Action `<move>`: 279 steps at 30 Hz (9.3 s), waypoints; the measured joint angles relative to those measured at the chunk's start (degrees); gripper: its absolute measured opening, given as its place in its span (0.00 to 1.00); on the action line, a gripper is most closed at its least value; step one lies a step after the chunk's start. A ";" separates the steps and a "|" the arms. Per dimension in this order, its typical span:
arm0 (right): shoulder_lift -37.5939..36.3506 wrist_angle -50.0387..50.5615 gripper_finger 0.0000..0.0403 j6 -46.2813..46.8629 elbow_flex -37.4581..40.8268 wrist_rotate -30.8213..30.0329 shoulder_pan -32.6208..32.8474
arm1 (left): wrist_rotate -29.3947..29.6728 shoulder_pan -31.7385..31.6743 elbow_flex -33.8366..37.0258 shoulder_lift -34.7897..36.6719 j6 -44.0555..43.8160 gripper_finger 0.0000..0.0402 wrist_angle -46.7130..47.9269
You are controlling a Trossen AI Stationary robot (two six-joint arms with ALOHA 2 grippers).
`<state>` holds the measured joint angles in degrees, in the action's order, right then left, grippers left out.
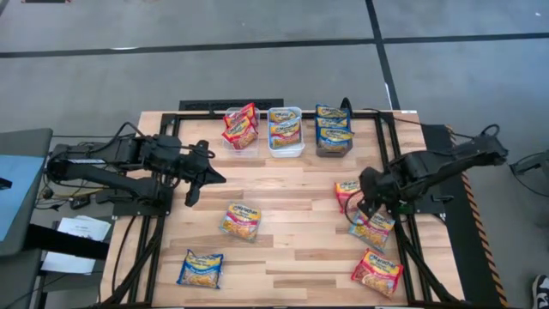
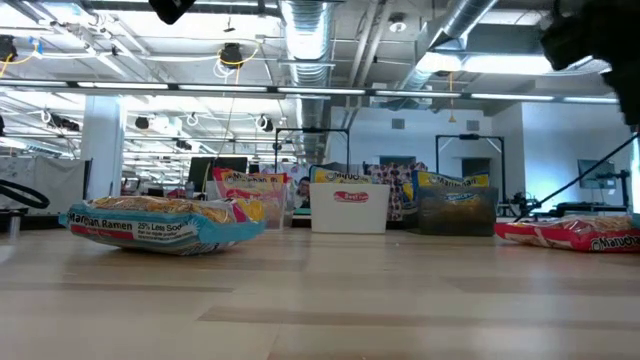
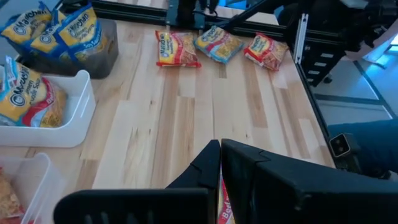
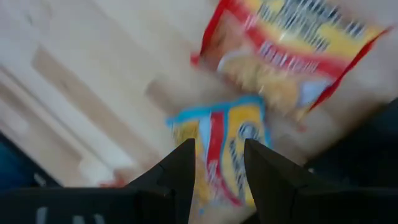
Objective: Sort Maruchan noodles
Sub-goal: Put the light blue noodle pack into the white bin, then put the red noodle pack into the transparent bin
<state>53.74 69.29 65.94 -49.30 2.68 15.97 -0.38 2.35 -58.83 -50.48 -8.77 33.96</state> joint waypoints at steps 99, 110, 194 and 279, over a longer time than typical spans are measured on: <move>15.91 -26.14 0.00 -33.73 -3.96 -33.22 -2.80 | 30.91 -1.19 0.00 -0.15 -7.71 0.00 -0.49; 15.91 -40.65 0.00 -59.28 -4.37 -33.29 -17.19 | 30.19 -4.63 0.00 -0.16 -5.39 0.00 -0.49; 45.03 -36.74 0.39 -81.86 -26.40 -31.32 -29.73 | 27.67 -5.40 0.00 -0.17 -6.87 0.00 1.81; 38.02 2.21 0.38 -48.58 -31.70 -10.04 -14.44 | -0.06 -4.71 -3.52 1.29 -11.13 0.00 14.88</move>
<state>91.75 71.50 17.35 -81.00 -7.36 1.53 -0.44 -2.36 -62.35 -49.19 -19.89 48.84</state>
